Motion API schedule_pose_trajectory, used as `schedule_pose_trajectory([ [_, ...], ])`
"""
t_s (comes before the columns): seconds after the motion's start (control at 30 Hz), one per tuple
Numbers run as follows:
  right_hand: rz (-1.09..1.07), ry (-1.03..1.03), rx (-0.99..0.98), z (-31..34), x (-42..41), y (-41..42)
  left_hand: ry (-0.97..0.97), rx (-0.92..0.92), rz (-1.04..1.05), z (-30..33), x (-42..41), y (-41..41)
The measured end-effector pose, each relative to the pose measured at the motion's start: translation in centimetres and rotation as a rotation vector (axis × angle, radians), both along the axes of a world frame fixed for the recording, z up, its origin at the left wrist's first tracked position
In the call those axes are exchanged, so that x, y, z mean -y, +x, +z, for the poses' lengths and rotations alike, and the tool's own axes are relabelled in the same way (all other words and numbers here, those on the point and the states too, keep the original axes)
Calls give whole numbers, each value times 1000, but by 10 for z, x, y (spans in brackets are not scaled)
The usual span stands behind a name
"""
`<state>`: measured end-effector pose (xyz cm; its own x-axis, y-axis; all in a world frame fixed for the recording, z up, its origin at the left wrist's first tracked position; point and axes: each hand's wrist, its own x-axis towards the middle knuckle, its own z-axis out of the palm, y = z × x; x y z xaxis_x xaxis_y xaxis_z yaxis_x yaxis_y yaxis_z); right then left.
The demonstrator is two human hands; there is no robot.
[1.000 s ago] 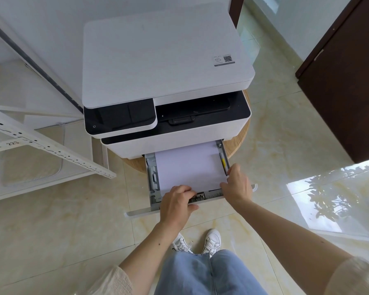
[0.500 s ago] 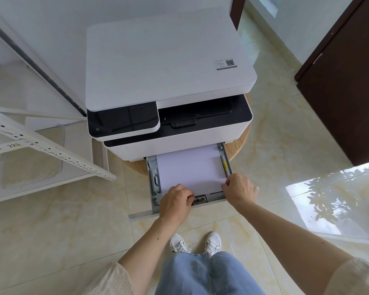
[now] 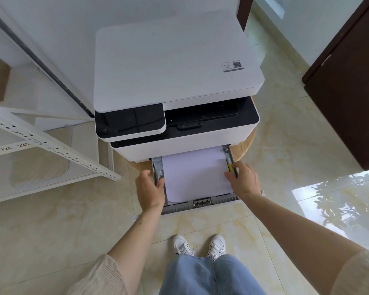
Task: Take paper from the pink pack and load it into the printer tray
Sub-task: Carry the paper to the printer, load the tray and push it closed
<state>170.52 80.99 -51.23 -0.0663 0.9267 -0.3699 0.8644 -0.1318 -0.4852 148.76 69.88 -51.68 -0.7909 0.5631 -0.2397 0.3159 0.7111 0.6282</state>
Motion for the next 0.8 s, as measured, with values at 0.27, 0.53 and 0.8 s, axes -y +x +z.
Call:
schedule_pose_trajectory([
  [0.27,-104,-8,-110,-15,-10,2,47,140,9,-9,5,-3],
  [0.53,-155,-38,-177,-7,-12,2,77,248,107,-8,2,-3],
  [0.8,-142,-84,-172,-5,-13,0,107,307,124,-9,2,-4],
])
